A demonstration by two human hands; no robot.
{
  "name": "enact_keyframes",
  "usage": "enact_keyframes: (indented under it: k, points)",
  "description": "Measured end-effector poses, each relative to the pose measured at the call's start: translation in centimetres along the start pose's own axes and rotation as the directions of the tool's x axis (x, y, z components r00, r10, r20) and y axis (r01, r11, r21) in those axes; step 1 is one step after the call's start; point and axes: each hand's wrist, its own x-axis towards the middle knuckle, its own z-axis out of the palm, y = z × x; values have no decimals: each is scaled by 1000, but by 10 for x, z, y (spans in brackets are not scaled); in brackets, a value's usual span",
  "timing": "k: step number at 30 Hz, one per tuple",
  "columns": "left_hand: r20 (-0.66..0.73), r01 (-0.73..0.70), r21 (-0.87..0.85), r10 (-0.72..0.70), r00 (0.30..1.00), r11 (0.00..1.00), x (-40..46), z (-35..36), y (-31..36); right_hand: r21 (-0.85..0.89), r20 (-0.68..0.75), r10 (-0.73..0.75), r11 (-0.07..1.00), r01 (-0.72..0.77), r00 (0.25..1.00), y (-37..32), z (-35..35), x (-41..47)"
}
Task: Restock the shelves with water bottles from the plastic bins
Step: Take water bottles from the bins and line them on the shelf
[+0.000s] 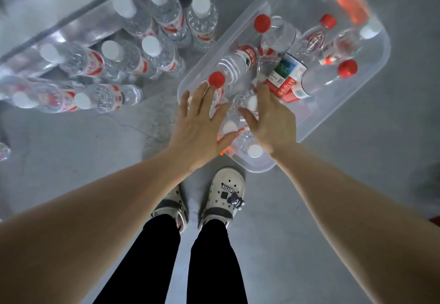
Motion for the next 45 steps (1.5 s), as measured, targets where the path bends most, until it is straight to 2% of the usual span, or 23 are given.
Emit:
enact_keyframes:
  k: [4,6,8,10,13,16,21,23,29,32,34,38,41,45]
  points:
    - [40,-6,12,6,999,1000,0,-2,0,17,3,-1,1000,1,1000,-1,-2,2]
    - [112,-3,20,1,994,1000,0,-11,0,109,63,108,987,-114,992,-4,-5,4]
    - [207,-11,16,7,978,1000,1,-23,-4,241,140,256,928,-284,957,-8,-13,7]
    - [266,-20,-2,20,964,1000,0,-39,-10,307,193,336,872,-381,922,-12,-30,10]
    - [321,-1,-49,17,947,999,-9,-70,-16,353,223,316,856,-378,922,-23,-73,7]
    - [329,76,-172,-15,944,982,-23,-116,-12,379,246,246,866,-327,938,-39,-137,-4]
    - [325,200,-454,-47,945,868,-71,-216,12,570,236,241,750,-335,942,-85,-279,-23]
    - [278,217,-572,-63,959,791,-96,-262,24,638,216,206,710,-297,955,-114,-340,-32]
    - [76,120,-781,-98,992,613,-180,-409,60,798,198,83,565,-210,977,-213,-500,-80]
    - [-11,87,-822,-169,986,562,-226,-469,74,807,44,127,580,-111,991,-269,-548,-105]
    - [-85,47,-820,-203,975,570,-252,-504,80,754,-65,116,656,-27,991,-301,-567,-128]
    - [-146,54,-826,-306,941,561,-296,-558,77,551,-196,-112,810,204,974,-357,-594,-163]
    - [-207,51,-786,-339,918,616,-330,-595,66,461,-210,-232,833,306,950,-398,-624,-170]
    - [-309,17,-686,-312,899,728,-380,-651,39,388,-216,-397,804,452,892,-458,-666,-177]
